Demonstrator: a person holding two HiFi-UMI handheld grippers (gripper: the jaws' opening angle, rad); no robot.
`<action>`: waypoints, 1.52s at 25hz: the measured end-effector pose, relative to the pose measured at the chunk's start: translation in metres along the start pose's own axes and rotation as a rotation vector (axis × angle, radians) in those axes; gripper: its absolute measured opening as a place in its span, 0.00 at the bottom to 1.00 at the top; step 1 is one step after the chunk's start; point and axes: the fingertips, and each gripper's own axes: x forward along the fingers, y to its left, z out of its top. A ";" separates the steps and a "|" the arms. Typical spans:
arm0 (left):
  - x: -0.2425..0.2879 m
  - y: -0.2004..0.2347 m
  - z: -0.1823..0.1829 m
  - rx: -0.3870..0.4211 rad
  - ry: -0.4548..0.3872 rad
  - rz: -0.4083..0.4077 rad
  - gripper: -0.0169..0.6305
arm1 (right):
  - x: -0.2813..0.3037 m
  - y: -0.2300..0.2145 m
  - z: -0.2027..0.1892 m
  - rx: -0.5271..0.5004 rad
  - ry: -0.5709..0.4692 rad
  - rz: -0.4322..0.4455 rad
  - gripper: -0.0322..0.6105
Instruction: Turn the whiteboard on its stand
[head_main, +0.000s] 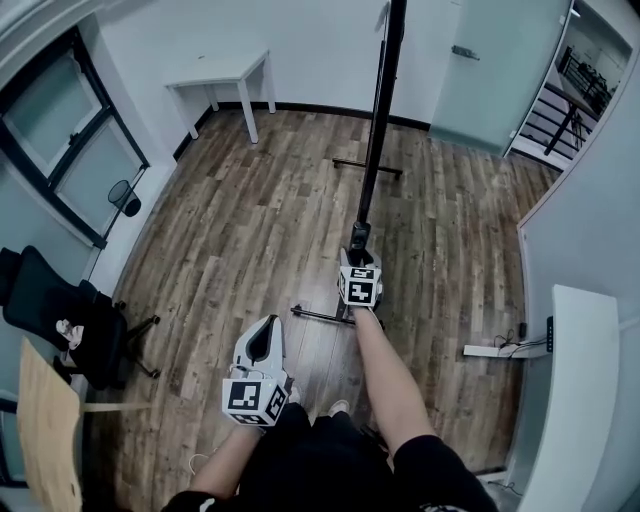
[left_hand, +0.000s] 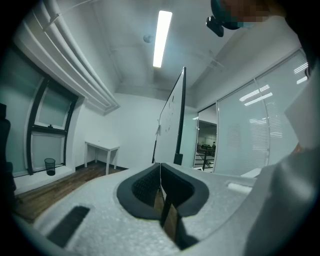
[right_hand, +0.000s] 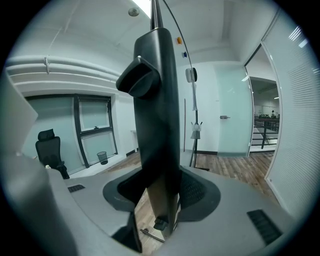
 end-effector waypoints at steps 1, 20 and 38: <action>0.000 0.002 0.001 0.003 0.002 -0.008 0.05 | 0.001 0.002 0.001 -0.001 0.004 -0.002 0.34; -0.067 0.058 0.008 0.002 0.028 -0.253 0.05 | -0.085 0.061 -0.031 0.035 -0.020 -0.099 0.34; -0.174 0.074 0.000 -0.032 0.049 -0.373 0.05 | -0.221 0.142 -0.089 0.036 -0.059 -0.146 0.34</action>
